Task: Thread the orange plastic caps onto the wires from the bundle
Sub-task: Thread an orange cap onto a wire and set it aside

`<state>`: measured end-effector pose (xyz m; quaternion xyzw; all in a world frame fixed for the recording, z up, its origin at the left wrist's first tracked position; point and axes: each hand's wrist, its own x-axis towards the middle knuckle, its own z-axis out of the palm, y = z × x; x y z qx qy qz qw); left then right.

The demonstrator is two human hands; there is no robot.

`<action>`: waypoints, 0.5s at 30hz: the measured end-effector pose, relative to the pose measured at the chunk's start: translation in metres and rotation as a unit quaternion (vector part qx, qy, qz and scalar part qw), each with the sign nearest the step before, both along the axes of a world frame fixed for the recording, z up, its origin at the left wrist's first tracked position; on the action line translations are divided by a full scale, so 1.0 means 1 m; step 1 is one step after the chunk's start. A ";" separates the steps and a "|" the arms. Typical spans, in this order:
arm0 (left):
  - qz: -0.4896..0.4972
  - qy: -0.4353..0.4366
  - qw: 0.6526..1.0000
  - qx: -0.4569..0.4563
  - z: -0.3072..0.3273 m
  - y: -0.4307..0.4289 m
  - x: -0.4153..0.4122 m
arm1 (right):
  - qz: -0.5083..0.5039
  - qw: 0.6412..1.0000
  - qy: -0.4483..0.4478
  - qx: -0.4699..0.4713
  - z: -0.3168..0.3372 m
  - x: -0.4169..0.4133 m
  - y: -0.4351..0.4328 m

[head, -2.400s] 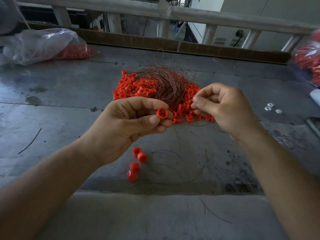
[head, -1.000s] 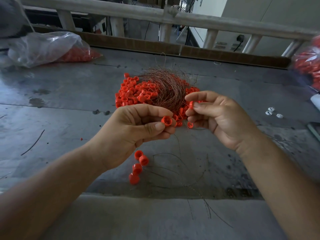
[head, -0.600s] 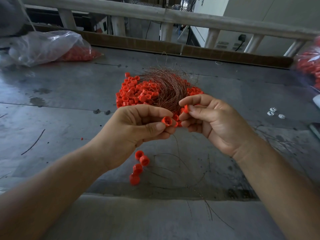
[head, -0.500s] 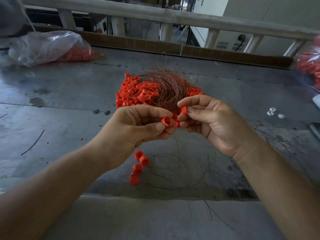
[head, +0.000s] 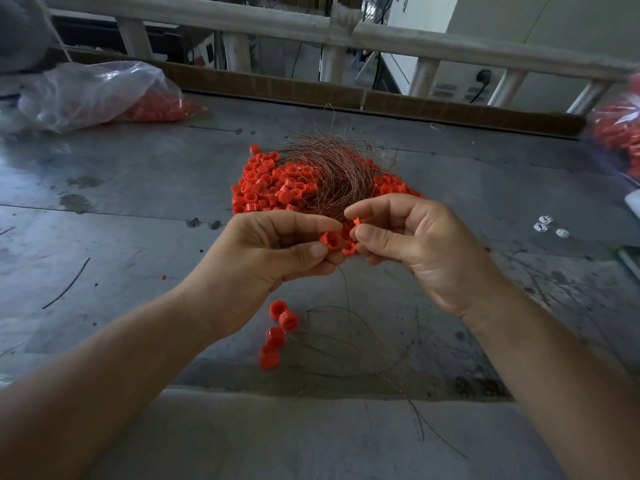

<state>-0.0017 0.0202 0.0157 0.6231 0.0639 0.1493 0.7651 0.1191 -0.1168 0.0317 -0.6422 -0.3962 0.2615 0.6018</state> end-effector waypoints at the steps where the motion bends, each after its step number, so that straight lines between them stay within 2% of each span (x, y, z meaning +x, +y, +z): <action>1: 0.005 0.001 1.000 0.002 0.000 0.000 0.000 | -0.003 1.000 -0.026 0.006 0.000 -0.001 0.001; 6: 0.016 -0.002 1.000 0.024 0.000 -0.001 0.000 | -0.021 0.988 -0.150 0.037 -0.002 -0.008 0.003; 15: 0.040 0.011 0.999 0.028 0.000 -0.003 0.000 | -0.032 0.973 -0.224 0.036 -0.007 -0.013 0.004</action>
